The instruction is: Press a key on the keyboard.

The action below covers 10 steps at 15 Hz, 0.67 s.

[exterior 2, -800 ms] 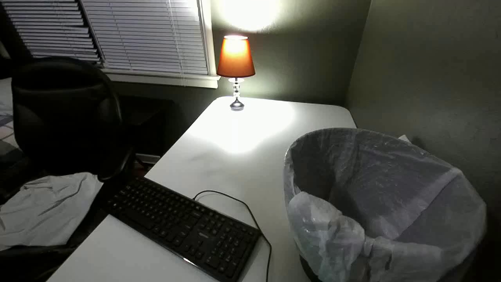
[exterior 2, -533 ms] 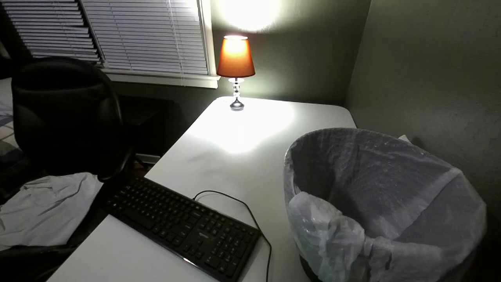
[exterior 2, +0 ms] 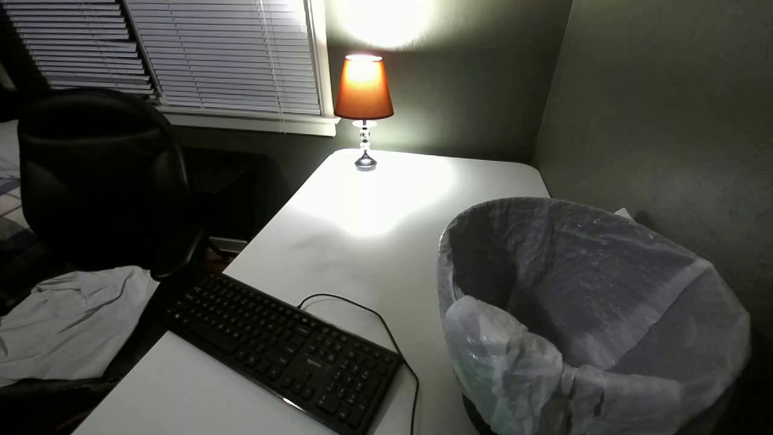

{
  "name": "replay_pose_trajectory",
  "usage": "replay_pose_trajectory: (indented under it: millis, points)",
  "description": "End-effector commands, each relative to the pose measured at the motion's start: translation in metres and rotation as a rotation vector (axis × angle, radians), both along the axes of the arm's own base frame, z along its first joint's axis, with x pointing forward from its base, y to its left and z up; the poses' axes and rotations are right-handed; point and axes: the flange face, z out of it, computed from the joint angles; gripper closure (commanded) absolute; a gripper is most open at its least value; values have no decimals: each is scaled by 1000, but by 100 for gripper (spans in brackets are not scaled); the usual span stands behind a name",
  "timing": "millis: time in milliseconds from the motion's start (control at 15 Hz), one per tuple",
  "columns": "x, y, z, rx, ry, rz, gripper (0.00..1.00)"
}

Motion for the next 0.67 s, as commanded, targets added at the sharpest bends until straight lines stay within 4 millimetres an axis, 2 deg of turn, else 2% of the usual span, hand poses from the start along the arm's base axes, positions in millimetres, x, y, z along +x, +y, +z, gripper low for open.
replay_pose_trajectory:
  millis: [0, 400, 600]
  points:
    - [2, -4, 0, 2, -5, -15, 0]
    - [9, -72, -4, 48, -34, -221, 0]
    - [7, -111, -14, 70, -64, -348, 0]
